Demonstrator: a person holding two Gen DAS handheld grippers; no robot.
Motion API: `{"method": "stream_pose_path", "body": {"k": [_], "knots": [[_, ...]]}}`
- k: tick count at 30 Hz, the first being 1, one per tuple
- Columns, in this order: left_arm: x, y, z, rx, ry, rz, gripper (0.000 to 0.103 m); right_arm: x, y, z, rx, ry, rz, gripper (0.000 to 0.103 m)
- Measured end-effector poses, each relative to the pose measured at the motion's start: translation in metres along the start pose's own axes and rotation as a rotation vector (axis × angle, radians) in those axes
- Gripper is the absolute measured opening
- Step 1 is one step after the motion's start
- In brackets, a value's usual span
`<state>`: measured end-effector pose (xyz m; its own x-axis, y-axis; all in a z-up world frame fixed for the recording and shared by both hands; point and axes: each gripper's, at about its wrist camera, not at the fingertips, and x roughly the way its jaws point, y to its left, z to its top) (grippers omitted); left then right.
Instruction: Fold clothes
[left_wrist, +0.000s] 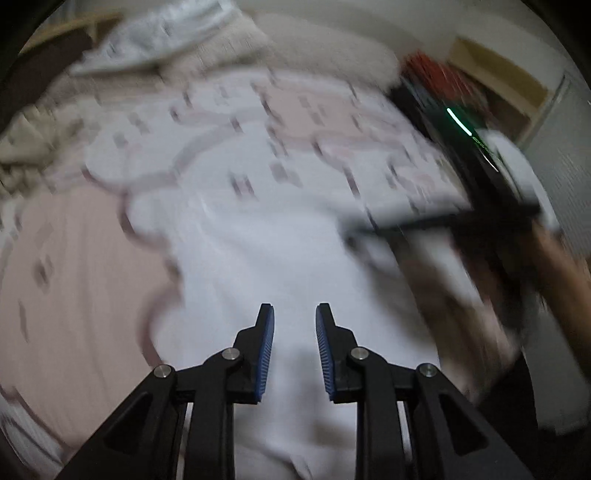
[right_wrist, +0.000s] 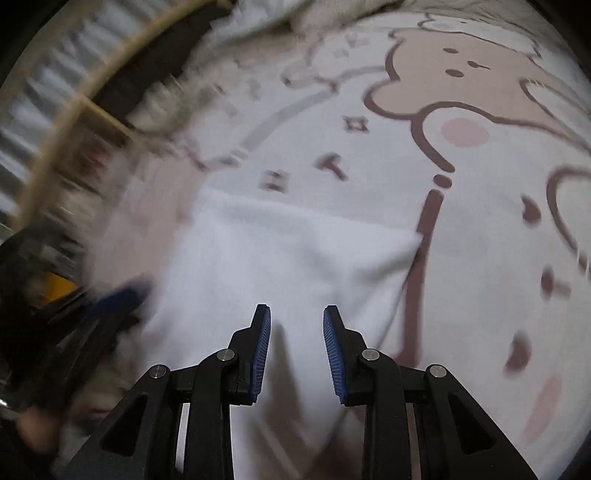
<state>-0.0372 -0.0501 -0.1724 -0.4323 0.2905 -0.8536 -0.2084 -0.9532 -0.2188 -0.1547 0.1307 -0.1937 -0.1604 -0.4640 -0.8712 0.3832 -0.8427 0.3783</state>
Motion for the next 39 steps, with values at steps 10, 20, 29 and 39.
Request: {"method": "stream_pose_path", "body": {"k": [10, 20, 29, 39], "knots": [[0.002, 0.002, -0.040, 0.015, 0.057, 0.049, 0.024, -0.036, -0.038, 0.000, 0.218, -0.144, 0.085, 0.030], [-0.007, -0.035, -0.035, 0.092, -0.025, -0.028, 0.024, -0.049, -0.056, -0.125, 0.461, -0.071, 0.401, 0.030], [0.020, -0.034, -0.057, 0.156, -0.015, -0.008, 0.025, -0.013, -0.045, -0.170, 0.634, -0.002, 0.516, 0.030], [0.019, -0.028, -0.064, 0.148, -0.073, -0.064, 0.025, 0.007, -0.043, -0.170, 0.759, 0.006, 0.670, 0.030]]}}
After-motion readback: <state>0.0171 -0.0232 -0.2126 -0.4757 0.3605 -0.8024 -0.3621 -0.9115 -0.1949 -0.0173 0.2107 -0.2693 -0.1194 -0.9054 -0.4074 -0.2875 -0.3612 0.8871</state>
